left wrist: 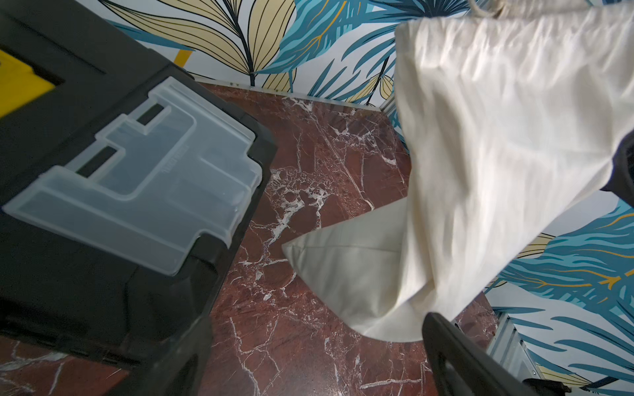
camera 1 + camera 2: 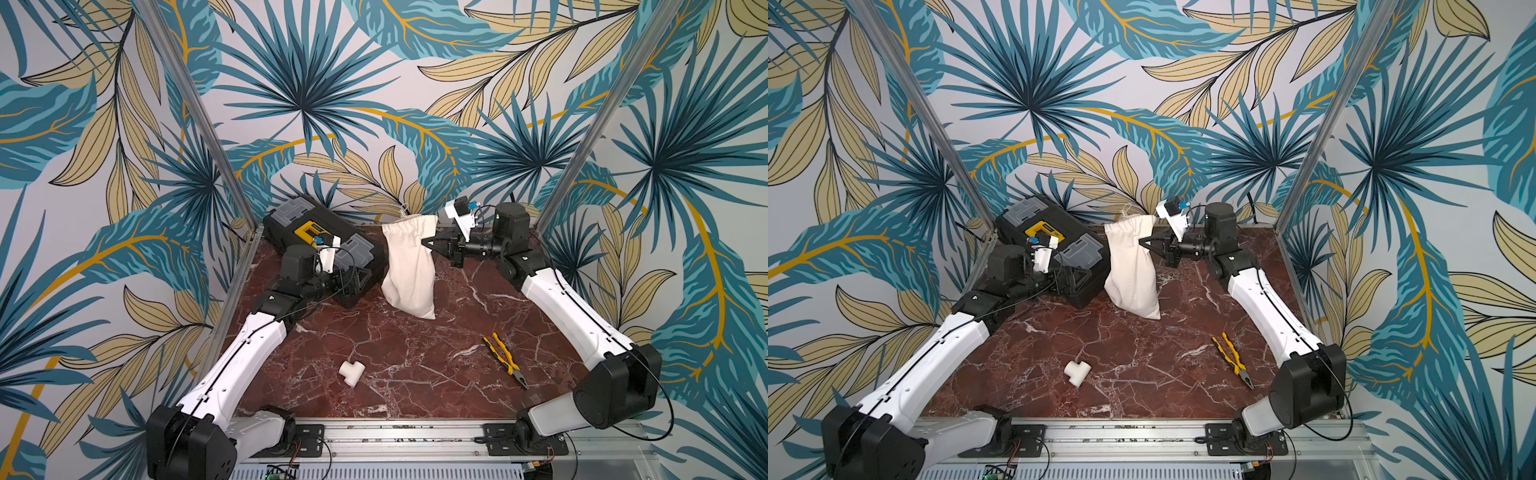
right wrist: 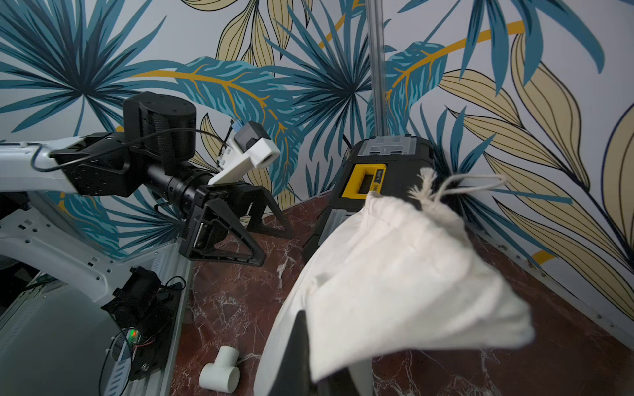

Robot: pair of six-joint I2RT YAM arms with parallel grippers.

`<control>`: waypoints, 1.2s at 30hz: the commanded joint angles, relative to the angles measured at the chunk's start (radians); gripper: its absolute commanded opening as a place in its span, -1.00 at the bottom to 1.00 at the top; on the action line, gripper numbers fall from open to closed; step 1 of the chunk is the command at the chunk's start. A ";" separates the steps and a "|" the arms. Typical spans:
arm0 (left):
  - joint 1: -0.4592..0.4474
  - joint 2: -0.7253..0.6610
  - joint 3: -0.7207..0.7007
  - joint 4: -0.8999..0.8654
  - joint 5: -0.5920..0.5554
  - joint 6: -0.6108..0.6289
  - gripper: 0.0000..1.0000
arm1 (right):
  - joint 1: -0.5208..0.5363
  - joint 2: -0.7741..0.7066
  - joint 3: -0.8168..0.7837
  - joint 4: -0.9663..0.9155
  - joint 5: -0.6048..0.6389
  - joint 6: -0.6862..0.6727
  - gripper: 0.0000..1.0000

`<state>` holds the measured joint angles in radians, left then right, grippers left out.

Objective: Close the soil bag
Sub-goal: Place the soil bag at the center of the board.

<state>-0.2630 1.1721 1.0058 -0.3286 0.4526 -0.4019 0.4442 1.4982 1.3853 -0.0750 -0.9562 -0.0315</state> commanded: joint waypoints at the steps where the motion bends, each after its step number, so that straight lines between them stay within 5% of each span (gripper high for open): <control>1: 0.004 -0.037 -0.007 0.015 0.004 -0.007 1.00 | 0.031 -0.022 -0.007 0.014 -0.036 -0.069 -1.00; 24: 0.085 -0.010 -0.008 0.041 0.133 -0.038 1.00 | 0.172 -0.036 -0.260 -0.073 0.006 -0.273 -1.00; 36: 0.087 0.084 0.004 0.081 0.213 -0.061 1.00 | 0.193 -0.132 -0.349 -0.160 0.177 -0.507 -1.00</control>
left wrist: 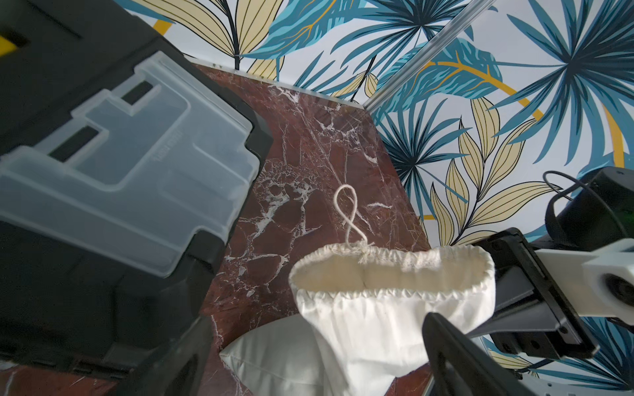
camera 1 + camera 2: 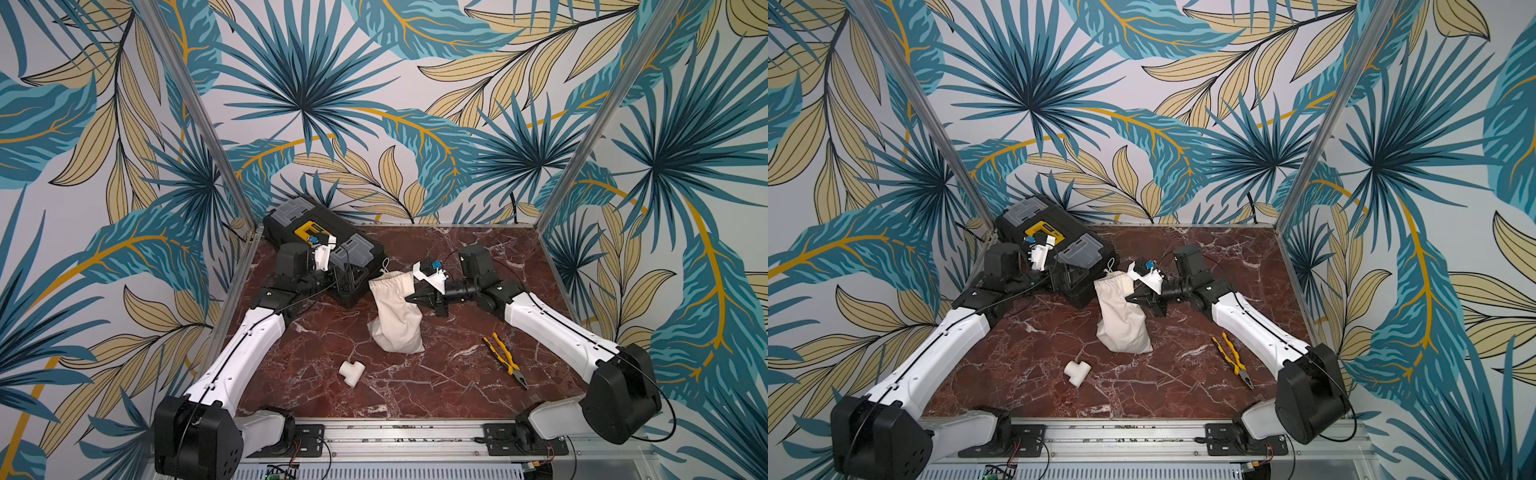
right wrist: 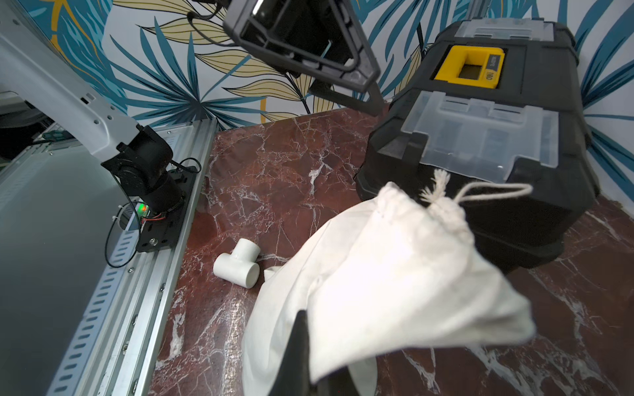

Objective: Close the soil bag
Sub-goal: Place the soil bag at the center of the board.

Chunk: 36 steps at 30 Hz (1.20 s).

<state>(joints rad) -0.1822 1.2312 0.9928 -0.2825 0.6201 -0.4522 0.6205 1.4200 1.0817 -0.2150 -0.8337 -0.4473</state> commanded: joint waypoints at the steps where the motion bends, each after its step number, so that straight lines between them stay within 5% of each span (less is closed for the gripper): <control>1: 0.005 0.037 0.021 0.039 0.058 -0.016 1.00 | 0.021 -0.070 -0.060 -0.015 0.064 -0.102 -1.00; 17: -0.016 0.113 0.044 0.025 0.180 0.001 0.97 | 0.036 -0.124 -0.101 0.006 0.111 -0.137 -1.00; 36: -0.069 0.142 0.057 -0.027 0.183 0.009 0.46 | 0.084 -0.210 -0.171 -0.018 0.160 -0.159 -1.00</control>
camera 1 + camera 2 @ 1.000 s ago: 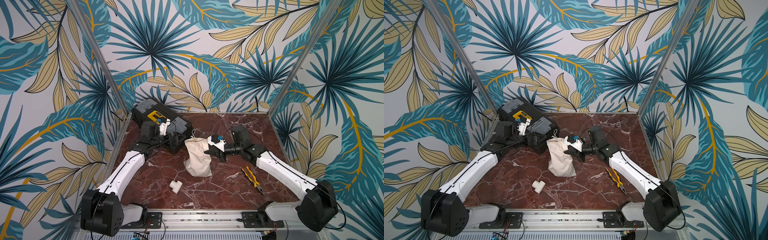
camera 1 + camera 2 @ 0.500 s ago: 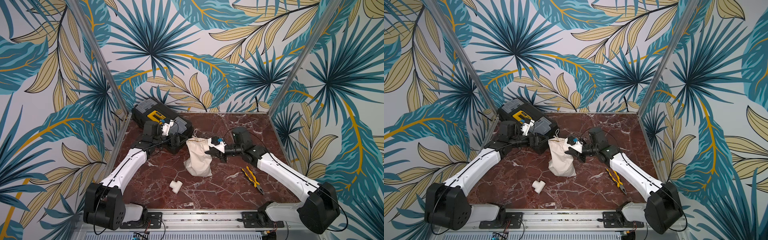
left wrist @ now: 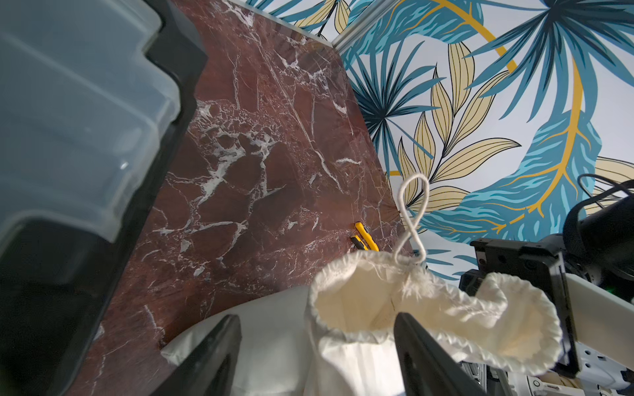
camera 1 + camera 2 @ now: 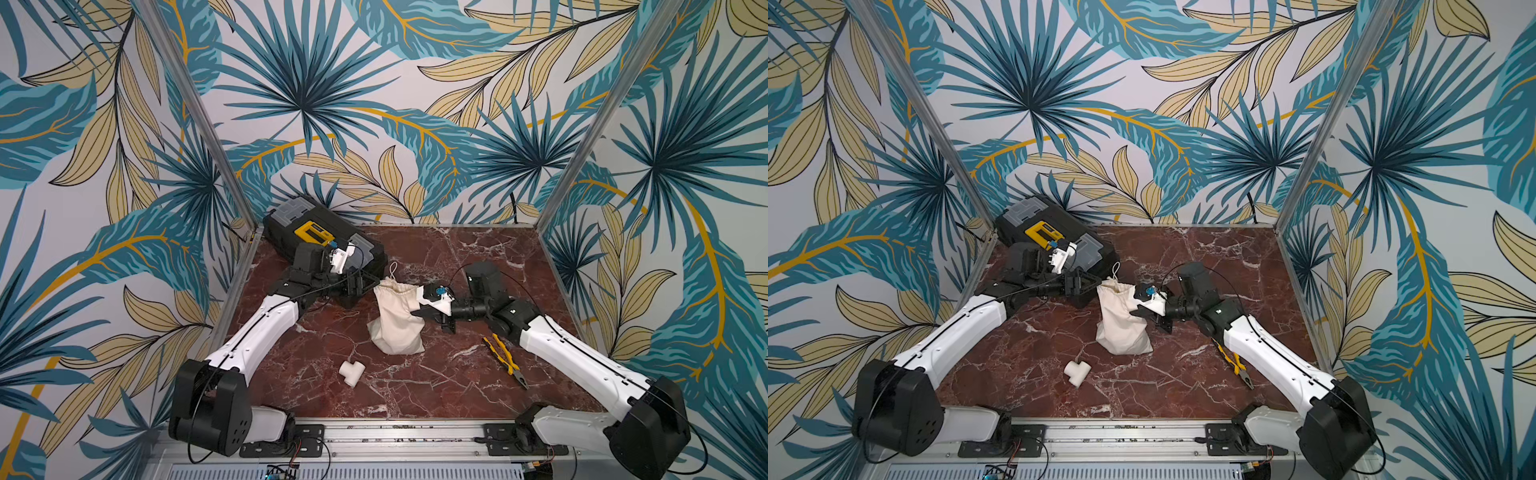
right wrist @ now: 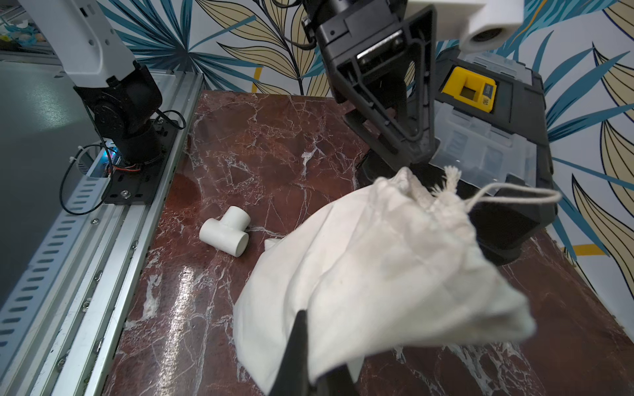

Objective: Close the soil bag
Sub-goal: Place the soil bag at the center of the board, then adjust the soil bag at the center of the board.

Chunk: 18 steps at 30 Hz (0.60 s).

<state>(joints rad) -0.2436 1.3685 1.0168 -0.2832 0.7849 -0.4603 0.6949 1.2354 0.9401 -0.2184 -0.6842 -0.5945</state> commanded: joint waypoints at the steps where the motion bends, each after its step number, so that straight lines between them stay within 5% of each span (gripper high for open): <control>1: -0.010 0.006 0.033 -0.031 0.021 0.018 0.40 | 0.013 -0.029 -0.031 -0.015 0.013 -0.012 -1.00; 11: -0.031 0.014 0.036 -0.057 0.036 0.025 0.04 | 0.042 -0.045 -0.054 -0.014 0.042 -0.017 -1.00; 18: -0.031 0.013 0.052 -0.067 0.069 0.025 -0.92 | 0.044 -0.054 -0.080 0.008 0.062 0.006 -1.00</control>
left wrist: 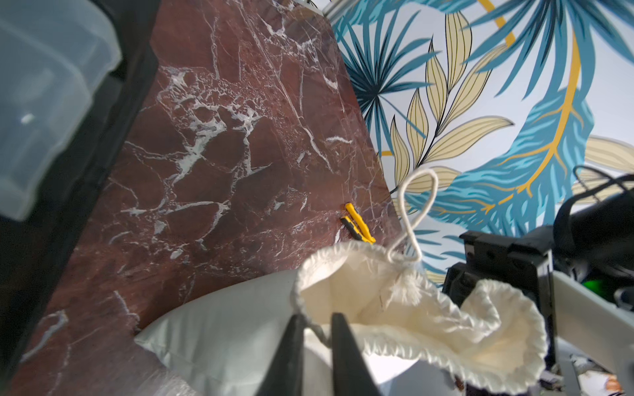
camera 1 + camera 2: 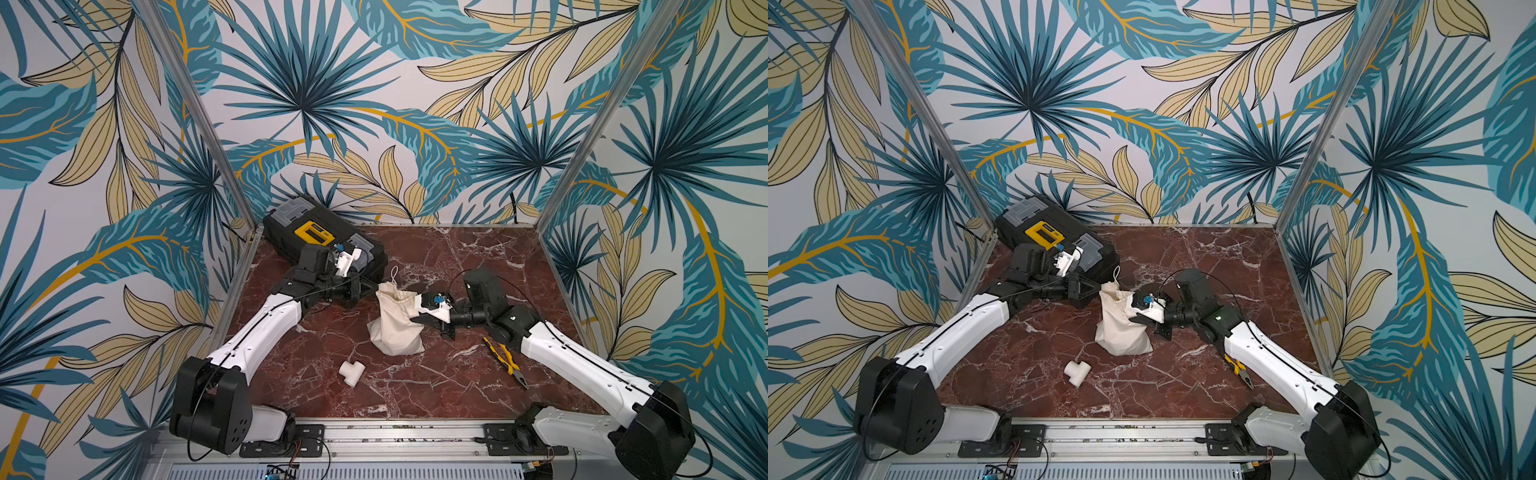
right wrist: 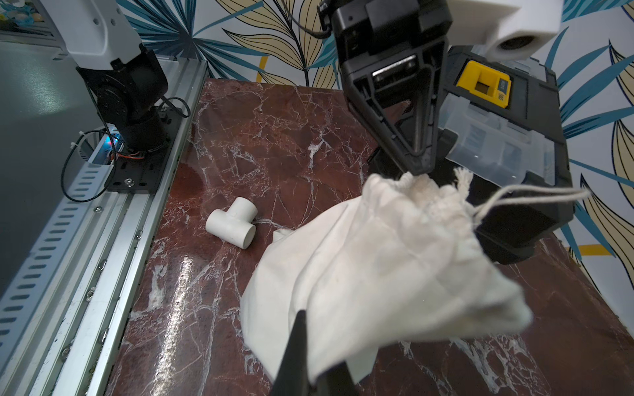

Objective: Close the soil bag
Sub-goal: Adjust the soil bag at the center of the board.

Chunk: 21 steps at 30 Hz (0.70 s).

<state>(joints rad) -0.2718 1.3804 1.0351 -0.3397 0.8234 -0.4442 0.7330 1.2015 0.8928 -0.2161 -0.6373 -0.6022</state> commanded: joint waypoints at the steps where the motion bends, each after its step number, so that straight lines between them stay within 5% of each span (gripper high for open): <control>1: -0.004 0.001 0.038 -0.013 0.041 0.009 -1.00 | 0.005 -0.021 -0.037 0.017 0.015 0.025 -0.96; 10: -0.017 -0.032 0.034 -0.024 0.049 0.011 -1.00 | 0.004 -0.052 -0.081 0.144 0.048 0.200 -0.61; 21: -0.020 -0.053 0.056 -0.042 0.026 -0.008 -1.00 | -0.001 -0.180 -0.034 0.100 0.290 0.623 -0.20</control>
<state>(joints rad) -0.2859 1.3510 1.0527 -0.3622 0.8532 -0.4469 0.7330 1.0725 0.8249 -0.0944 -0.4309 -0.1467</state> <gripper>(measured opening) 0.060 0.392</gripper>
